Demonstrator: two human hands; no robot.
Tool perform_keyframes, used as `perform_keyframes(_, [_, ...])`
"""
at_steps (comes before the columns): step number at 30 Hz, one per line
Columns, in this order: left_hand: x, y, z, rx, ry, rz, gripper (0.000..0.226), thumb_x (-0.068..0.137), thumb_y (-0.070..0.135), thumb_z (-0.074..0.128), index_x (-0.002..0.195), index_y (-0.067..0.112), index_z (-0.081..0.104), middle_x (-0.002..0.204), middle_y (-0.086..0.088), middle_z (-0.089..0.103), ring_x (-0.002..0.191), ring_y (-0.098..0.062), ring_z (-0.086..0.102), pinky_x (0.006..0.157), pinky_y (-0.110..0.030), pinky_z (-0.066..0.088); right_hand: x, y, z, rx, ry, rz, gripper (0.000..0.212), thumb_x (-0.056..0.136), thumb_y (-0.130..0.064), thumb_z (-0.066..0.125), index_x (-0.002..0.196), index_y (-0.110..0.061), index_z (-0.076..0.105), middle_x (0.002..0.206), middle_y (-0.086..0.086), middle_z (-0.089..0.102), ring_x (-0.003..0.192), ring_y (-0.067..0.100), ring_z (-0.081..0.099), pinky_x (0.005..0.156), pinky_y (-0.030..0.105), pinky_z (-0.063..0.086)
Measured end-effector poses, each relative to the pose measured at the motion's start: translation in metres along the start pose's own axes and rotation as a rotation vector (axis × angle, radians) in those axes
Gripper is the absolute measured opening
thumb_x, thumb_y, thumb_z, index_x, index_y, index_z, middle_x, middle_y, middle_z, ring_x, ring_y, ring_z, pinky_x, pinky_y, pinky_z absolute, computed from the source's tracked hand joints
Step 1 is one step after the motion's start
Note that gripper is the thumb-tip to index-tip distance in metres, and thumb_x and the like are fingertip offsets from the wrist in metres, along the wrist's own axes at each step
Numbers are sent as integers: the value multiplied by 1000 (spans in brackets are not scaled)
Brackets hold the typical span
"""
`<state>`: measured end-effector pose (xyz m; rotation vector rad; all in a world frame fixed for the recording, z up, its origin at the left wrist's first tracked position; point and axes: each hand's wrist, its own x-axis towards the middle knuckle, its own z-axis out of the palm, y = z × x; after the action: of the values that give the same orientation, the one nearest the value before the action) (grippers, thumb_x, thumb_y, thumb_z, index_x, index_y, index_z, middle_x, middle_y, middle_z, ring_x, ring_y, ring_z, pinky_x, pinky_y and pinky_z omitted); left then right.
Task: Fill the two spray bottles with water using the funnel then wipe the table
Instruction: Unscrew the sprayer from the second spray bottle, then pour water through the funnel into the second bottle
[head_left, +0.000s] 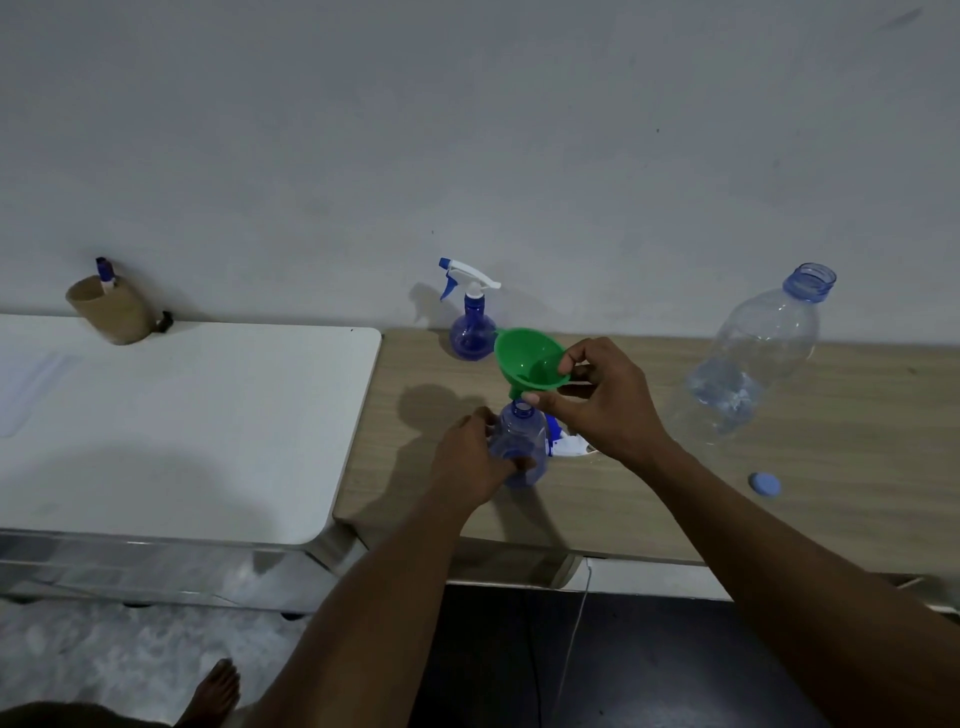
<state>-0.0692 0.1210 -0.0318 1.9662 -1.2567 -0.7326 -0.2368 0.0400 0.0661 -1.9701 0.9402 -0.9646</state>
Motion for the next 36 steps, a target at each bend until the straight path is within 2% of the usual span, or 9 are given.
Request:
perform_keyframes(11, [4, 0, 5, -1, -8, -18, 65, 53, 57, 83, 105, 28, 57, 100, 9, 67, 89, -13, 65, 81, -44, 57, -1, 1, -13, -34, -28, -37, 44, 64, -29, 93, 85, -30, 54, 102, 2, 59, 96, 20, 68, 76, 37, 61])
perform_keyframes(14, [5, 0, 8, -6, -6, -23, 64, 53, 55, 83, 104, 29, 57, 101, 9, 67, 89, -14, 66, 82, -45, 57, -1, 6, -14, -68, -52, -37, 45, 64, -28, 93, 84, -30, 53, 102, 2, 58, 96, 18, 67, 77, 33, 61])
perform_keyframes(19, [4, 4, 12, -19, 3, -22, 62, 54, 52, 83, 106, 28, 59, 101, 8, 68, 92, -16, 67, 84, -44, 57, -2, 15, -10, -134, -94, -51, 46, 64, -28, 93, 92, -15, 59, 102, 1, 58, 93, 17, 65, 76, 21, 57])
perform_keyframes(24, [2, 6, 12, -27, 9, -11, 62, 59, 49, 86, 110, 29, 58, 105, 7, 66, 94, -14, 66, 85, -43, 57, -3, 19, -9, -149, -126, -58, 48, 66, -28, 92, 98, -16, 58, 106, 0, 57, 95, 15, 62, 76, 19, 56])
perform_keyframes(28, [-1, 9, 12, -22, 8, -35, 63, 57, 49, 86, 109, 31, 55, 106, 6, 65, 94, -16, 65, 84, -44, 58, -4, 19, -11, -130, -145, -39, 58, 66, -26, 92, 108, -22, 52, 113, 1, 56, 98, 13, 60, 73, 9, 49])
perform_keyframes(30, [-2, 10, 12, -25, 13, -46, 66, 55, 51, 84, 110, 30, 55, 106, 5, 64, 94, -17, 65, 83, -44, 58, -4, 19, -13, -115, -148, -30, 65, 64, -28, 93, 112, -25, 50, 116, 0, 55, 100, 13, 59, 75, 12, 50])
perform_keyframes(32, [-4, 10, 13, -21, 15, -60, 73, 53, 56, 83, 115, 29, 54, 110, 4, 64, 97, -19, 65, 85, -45, 57, -6, 19, -16, -102, -147, -10, 73, 61, -33, 94, 117, -25, 49, 119, -1, 52, 101, 12, 58, 76, 23, 54])
perform_keyframes(34, [-7, 11, 13, -3, 20, -79, 89, 50, 61, 82, 125, 26, 51, 117, 2, 62, 102, -20, 64, 87, -45, 56, -9, 21, -21, -93, -150, 13, 83, 59, -40, 94, 125, -25, 46, 124, -1, 49, 103, 11, 58, 76, 30, 57])
perform_keyframes(36, [-12, 11, 14, -19, 32, -103, 103, 45, 66, 82, 132, 24, 47, 121, 2, 62, 105, -20, 65, 89, -45, 56, -15, 23, -26, -107, -145, 14, 90, 58, -49, 92, 129, -27, 41, 129, -3, 46, 107, 10, 57, 76, 30, 57])
